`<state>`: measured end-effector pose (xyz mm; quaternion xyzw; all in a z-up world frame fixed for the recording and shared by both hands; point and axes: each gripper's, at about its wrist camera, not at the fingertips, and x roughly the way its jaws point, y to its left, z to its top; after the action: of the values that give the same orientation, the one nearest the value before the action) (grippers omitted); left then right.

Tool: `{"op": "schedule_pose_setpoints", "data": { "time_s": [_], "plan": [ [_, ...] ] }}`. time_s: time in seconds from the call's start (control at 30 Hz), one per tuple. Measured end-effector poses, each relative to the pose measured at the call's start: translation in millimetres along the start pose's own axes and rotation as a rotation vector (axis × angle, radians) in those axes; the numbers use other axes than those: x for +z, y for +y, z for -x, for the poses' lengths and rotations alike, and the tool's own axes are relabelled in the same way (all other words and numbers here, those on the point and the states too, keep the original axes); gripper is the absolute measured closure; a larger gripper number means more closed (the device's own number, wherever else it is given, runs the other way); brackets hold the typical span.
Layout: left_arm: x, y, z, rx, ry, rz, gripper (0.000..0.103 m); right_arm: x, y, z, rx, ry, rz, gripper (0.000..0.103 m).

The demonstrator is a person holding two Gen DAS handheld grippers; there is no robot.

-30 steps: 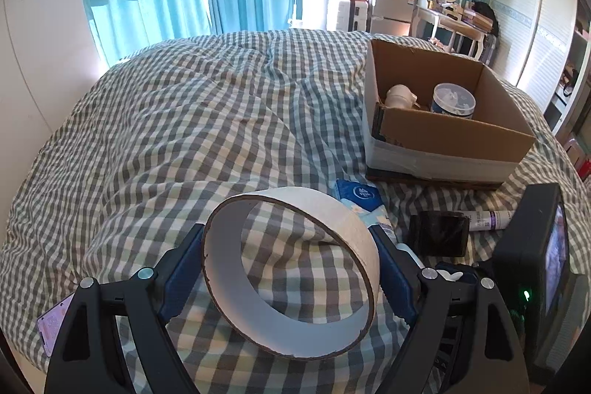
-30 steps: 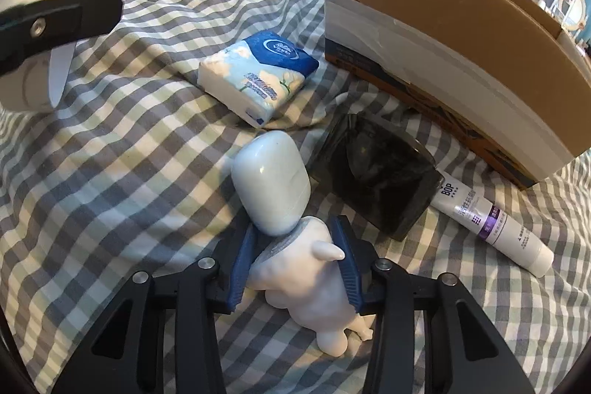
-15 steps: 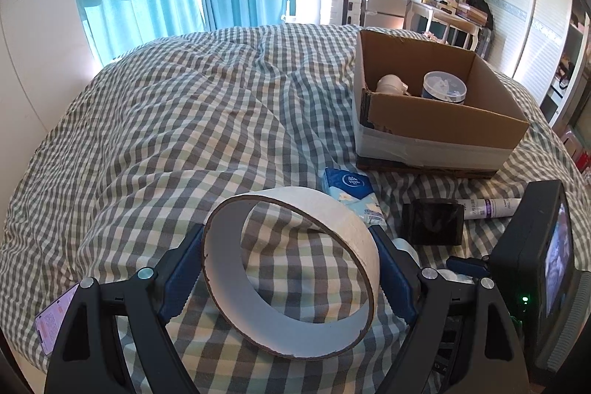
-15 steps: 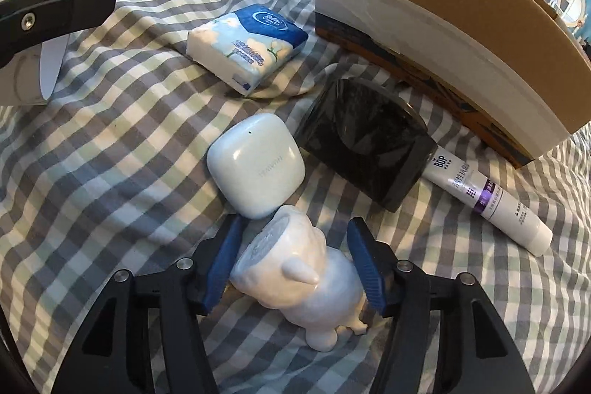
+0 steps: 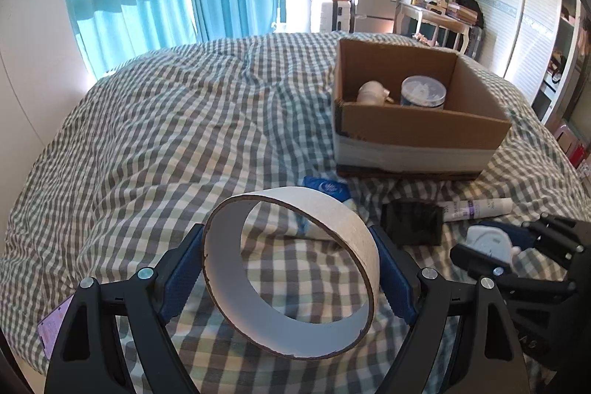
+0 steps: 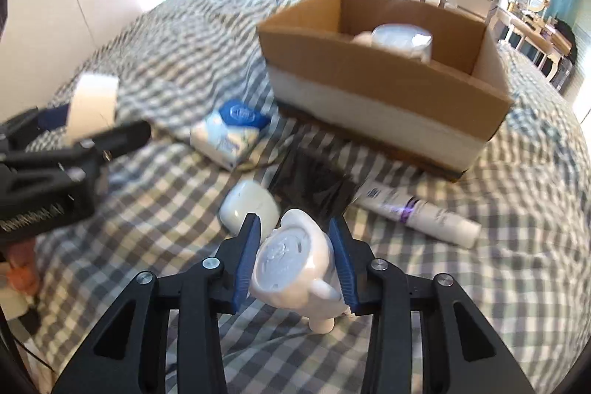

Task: Organize objects
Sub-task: 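Grasp the white toy figure with the right tool while the left tool holds the tape roll, then lower the tape roll and toy figure into the box and release both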

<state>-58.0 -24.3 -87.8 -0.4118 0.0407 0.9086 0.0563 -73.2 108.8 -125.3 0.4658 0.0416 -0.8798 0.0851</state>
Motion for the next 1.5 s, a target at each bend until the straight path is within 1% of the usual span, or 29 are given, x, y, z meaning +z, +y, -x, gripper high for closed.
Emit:
{"op": "schedule_pose_setpoints", "data": {
  "time_s": [0.1, 0.2, 0.37, 0.5, 0.57, 0.6, 0.67, 0.8, 0.93, 1.1, 1.17, 1.27, 1.5],
  "plan": [
    [6.8, -7.1, 6.8, 0.007, -0.015, -0.014, 0.016, 5.6, -4.2, 14.5, -0.015, -0.023, 0.006, 0.064],
    [14.4, -13.3, 15.8, -0.003, -0.035, -0.016, 0.016, 9.1, -11.2, 36.2, -0.023, -0.056, 0.007, 0.064],
    [33.9, -30.5, 36.6, 0.005, -0.098, -0.055, 0.016, 25.1, -17.0, 67.3, -0.05, -0.114, 0.016, 0.064],
    [60.1, -39.4, 48.9, -0.008, -0.14, -0.074, 0.016, 46.9, -21.2, 93.7, -0.085, -0.162, 0.031, 0.064],
    [75.9, -43.7, 50.9, 0.008, -0.158, -0.083, 0.016, 58.4, -21.8, 105.9, -0.101, -0.187, 0.044, 0.064],
    [83.7, -46.0, 50.4, 0.017, -0.163, -0.09, 0.016, 66.2, -23.3, 113.4, -0.106, -0.203, 0.046, 0.064],
    [98.9, -50.0, 47.9, 0.012, -0.167, -0.095, 0.016, 81.6, -26.7, 124.9, -0.112, -0.227, 0.045, 0.064],
    [130.5, -56.8, 36.3, -0.006, -0.172, -0.096, 0.016, 110.3, -33.6, 130.9, -0.119, -0.255, 0.048, 0.065],
    [156.7, -64.3, 14.1, -0.021, -0.169, -0.096, 0.016, 137.4, -48.0, 120.7, -0.115, -0.257, 0.032, 0.065],
    [178.3, -76.2, -29.0, -0.03, -0.154, -0.105, 0.016, 169.3, -77.9, 80.9, -0.099, -0.233, -0.016, 0.065],
    [179.1, -81.9, -48.8, -0.035, -0.135, -0.112, 0.016, 178.3, -87.8, 64.2, -0.104, -0.224, -0.036, 0.065],
    [180.1, -91.1, -80.2, -0.043, -0.104, -0.124, 0.016, 188.5, -101.1, 34.0, -0.071, -0.195, -0.067, 0.065],
    [179.3, -105.1, -141.2, -0.049, -0.037, -0.145, 0.016, 198.7, -127.6, -32.1, -0.063, -0.123, -0.11, 0.065]
  ]
}}
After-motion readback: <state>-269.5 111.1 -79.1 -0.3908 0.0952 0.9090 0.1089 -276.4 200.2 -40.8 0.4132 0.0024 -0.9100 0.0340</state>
